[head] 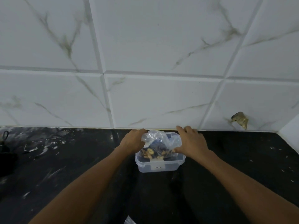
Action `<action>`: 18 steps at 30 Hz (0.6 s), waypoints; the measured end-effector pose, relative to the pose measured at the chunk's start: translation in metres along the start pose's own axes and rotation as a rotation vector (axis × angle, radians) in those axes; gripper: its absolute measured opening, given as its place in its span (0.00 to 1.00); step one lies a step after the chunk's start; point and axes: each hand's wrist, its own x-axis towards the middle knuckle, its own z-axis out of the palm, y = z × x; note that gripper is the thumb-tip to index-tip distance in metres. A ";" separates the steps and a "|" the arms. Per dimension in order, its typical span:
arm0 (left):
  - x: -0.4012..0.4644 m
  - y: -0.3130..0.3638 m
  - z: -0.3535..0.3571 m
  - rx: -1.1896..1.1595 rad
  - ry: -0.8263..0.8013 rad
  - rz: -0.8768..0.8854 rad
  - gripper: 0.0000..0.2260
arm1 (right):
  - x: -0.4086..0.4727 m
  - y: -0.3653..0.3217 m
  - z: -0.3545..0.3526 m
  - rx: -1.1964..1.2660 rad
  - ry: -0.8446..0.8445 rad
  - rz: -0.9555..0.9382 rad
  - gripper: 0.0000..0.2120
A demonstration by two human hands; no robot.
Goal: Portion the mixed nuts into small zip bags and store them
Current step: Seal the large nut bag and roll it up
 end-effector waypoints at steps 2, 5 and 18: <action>-0.002 -0.001 0.002 0.006 0.011 -0.001 0.14 | -0.013 -0.010 0.003 -0.071 0.255 -0.265 0.29; -0.005 -0.002 0.003 0.050 0.013 0.004 0.20 | -0.013 -0.026 0.018 0.000 0.370 -0.515 0.21; -0.016 0.002 -0.003 0.613 0.167 0.365 0.09 | 0.035 -0.013 0.016 0.039 -0.050 -0.237 0.10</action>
